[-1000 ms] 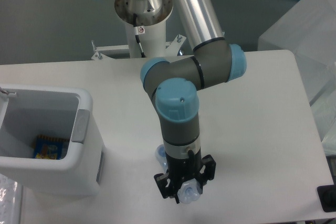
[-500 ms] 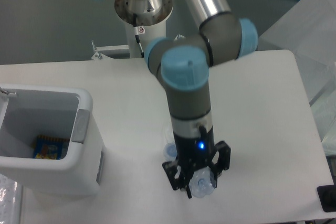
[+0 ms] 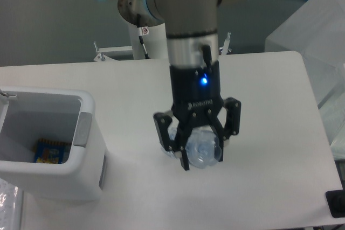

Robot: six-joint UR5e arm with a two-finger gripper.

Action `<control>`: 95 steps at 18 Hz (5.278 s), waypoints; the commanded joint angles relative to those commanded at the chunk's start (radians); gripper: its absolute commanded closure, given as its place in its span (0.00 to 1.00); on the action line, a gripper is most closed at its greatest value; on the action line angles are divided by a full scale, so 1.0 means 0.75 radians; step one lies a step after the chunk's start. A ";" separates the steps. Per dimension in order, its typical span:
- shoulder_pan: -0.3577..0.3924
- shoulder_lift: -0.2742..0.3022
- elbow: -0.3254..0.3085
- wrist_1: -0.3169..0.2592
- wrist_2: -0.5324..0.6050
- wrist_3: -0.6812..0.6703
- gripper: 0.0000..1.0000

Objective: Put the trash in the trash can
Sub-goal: 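Lift the bottle and carry it toward the white trash bin, then lower the bottle into the bin and open the gripper, then raise the gripper and move it over the crumpled plastic bag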

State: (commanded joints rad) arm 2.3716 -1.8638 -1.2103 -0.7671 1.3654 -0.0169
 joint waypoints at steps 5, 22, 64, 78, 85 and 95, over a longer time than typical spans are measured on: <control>-0.086 0.061 0.006 0.010 -0.023 0.000 0.36; -0.403 0.100 -0.106 0.059 -0.025 -0.008 0.36; -0.424 0.039 -0.323 0.059 -0.017 0.014 0.09; 0.173 0.066 -0.572 0.053 0.134 0.269 0.00; 0.288 0.066 -0.789 0.045 0.239 0.744 0.00; 0.282 -0.047 -0.929 0.047 0.264 0.753 0.00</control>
State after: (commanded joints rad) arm 2.5832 -1.8990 -1.9067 -0.7317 1.5631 0.5476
